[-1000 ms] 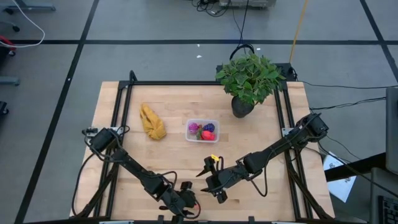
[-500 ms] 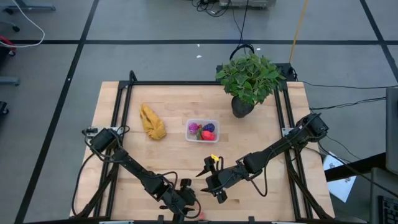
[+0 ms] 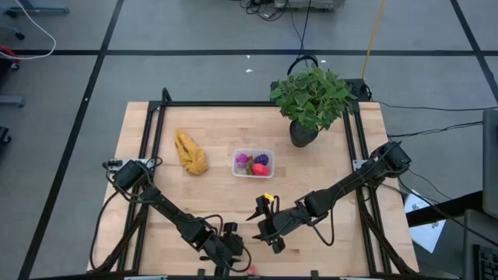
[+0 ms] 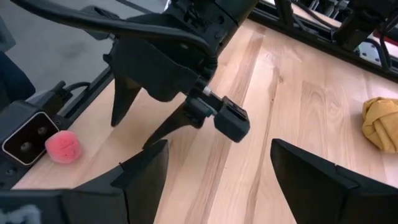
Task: Pick and placing Produce into tupperware
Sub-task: Put the pink peach into the transparent bin
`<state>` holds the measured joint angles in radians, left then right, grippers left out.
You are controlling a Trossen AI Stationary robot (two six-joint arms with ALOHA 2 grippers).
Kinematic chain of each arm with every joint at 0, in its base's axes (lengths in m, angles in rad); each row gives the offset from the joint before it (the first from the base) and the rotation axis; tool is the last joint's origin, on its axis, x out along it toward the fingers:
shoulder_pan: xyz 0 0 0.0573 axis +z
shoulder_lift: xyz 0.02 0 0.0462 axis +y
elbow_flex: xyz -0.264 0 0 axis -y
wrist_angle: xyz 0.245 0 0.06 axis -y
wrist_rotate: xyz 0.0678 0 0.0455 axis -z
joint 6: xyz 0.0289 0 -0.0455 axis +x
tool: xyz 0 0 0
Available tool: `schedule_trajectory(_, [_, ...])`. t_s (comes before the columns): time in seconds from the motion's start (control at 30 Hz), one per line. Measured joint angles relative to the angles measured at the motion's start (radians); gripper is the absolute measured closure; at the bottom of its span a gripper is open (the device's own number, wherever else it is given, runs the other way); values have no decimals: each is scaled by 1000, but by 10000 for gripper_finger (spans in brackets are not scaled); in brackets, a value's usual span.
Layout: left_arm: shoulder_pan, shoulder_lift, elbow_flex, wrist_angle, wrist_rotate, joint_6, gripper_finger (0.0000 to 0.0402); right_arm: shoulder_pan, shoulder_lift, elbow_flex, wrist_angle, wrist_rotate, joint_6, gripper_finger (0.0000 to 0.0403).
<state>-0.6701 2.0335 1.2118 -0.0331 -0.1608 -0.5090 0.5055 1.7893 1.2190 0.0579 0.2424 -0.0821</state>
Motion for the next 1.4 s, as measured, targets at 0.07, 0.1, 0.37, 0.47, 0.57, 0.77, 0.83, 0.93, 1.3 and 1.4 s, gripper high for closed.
schedule_trajectory(0.07, [0,-1,0,1,13,-2,199,-2,0,0,-6,0,5,128])
schedule_trajectory(0.1, [0,-2,0,1,22,-1,199,-2,0,0,-8,0,8,128])
schedule_trajectory(0.37, [-1,-2,0,7,31,5,199,-4,0,0,-10,0,11,128])
schedule_trajectory(0.47, [-1,-2,0,10,32,21,199,-4,0,0,-10,0,18,128])
schedule_trajectory(0.57, [-2,-2,0,43,59,68,199,-4,0,0,-10,0,18,128])
schedule_trajectory(0.77, [-2,-2,0,62,74,146,199,-4,0,0,-10,0,18,128])
schedule_trajectory(0.83, [-2,-3,0,77,73,184,199,-4,0,0,-10,0,12,128])
schedule_trajectory(0.93, [0,-2,0,103,67,263,199,-5,-3,0,-11,0,-13,128])
schedule_trajectory(1.3, [26,3,0,94,65,401,199,3,-108,0,-2,281,-75,128])
schedule_trajectory(1.4, [41,3,0,81,83,451,199,-8,-140,0,9,289,-89,128])
